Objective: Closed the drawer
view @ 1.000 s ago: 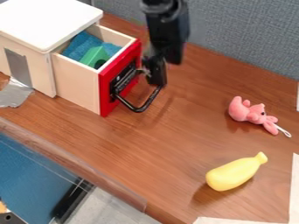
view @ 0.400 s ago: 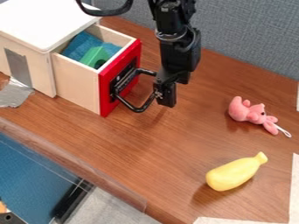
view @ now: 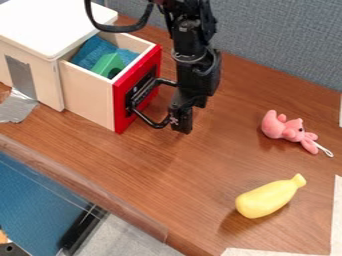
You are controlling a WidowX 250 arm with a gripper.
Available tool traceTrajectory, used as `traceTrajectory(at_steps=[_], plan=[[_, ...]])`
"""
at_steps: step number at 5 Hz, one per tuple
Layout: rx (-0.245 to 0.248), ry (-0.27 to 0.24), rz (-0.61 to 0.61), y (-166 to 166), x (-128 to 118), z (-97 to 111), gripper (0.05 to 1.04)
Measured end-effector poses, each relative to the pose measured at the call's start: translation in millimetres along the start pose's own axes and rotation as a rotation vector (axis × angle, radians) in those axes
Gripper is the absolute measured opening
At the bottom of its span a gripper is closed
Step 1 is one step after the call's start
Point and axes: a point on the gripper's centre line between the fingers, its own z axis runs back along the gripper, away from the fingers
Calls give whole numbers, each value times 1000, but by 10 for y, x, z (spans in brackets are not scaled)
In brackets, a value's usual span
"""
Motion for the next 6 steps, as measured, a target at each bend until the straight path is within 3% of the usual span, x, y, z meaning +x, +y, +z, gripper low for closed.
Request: traceTrajectory(at_steps=[2,5,6], plan=[[-1,45,28,-40,-240,-79,1000],[8,138,161,-39,-1000,40,1000],[5,156,183,-56,-1137,75,1000]])
